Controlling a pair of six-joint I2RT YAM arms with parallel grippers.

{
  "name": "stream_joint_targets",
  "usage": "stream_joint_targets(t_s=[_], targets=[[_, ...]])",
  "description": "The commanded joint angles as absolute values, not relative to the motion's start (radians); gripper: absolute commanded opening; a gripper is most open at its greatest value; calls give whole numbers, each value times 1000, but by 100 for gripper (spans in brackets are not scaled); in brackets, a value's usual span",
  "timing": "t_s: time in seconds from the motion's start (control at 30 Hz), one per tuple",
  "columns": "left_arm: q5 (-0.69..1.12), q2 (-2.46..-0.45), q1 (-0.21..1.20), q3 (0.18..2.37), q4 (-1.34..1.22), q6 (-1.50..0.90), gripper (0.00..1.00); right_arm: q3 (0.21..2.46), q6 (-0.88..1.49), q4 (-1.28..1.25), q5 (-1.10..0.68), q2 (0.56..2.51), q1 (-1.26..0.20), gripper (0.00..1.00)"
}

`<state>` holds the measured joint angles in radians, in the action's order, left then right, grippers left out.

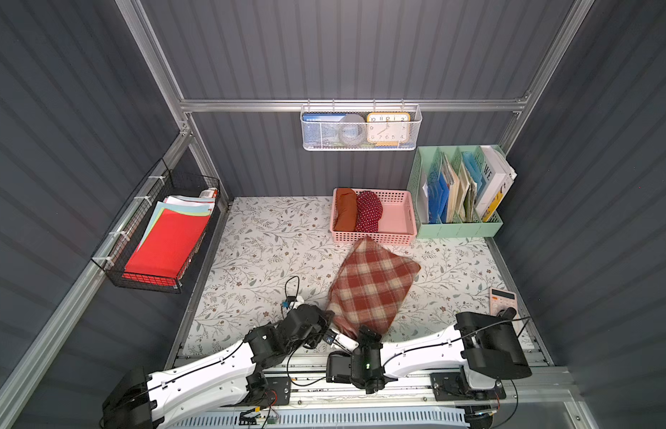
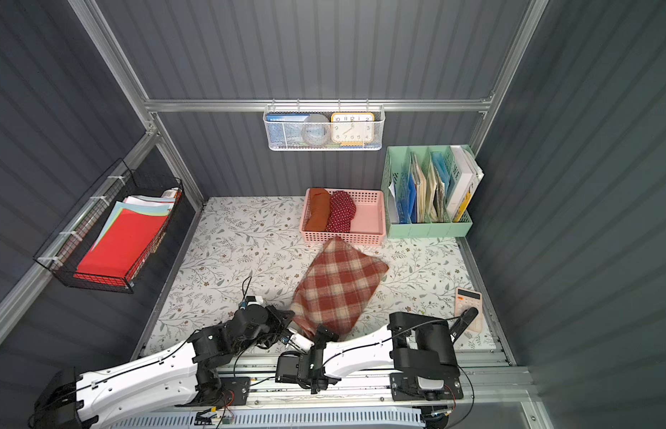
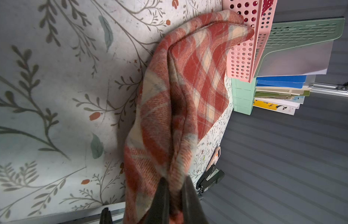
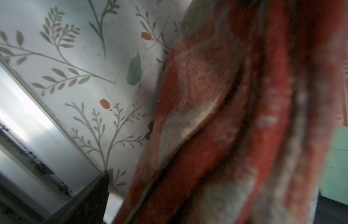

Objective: Roll up the skirts
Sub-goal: Roll the skirt at the center of the board.

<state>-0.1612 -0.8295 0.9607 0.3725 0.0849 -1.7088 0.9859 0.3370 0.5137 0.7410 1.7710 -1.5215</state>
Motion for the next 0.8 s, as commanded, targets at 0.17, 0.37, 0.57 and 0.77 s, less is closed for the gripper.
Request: stream_joint_targets(t_s=[0.17, 0.37, 0.57, 0.77], targets=[[-65, -854, 982, 345, 22, -1723, 0, 1085, 392, 420, 958, 1783, -1546, 93], [-63, -846, 982, 331, 14, -1730, 0, 1125, 402, 428, 1011, 1802, -1584, 88], [-65, -844, 982, 325, 21, -1735, 0, 1154, 415, 443, 1017, 1818, -1597, 79], [-71, -829, 982, 327, 29, -1732, 0, 1159, 421, 444, 1021, 1866, -1587, 75]])
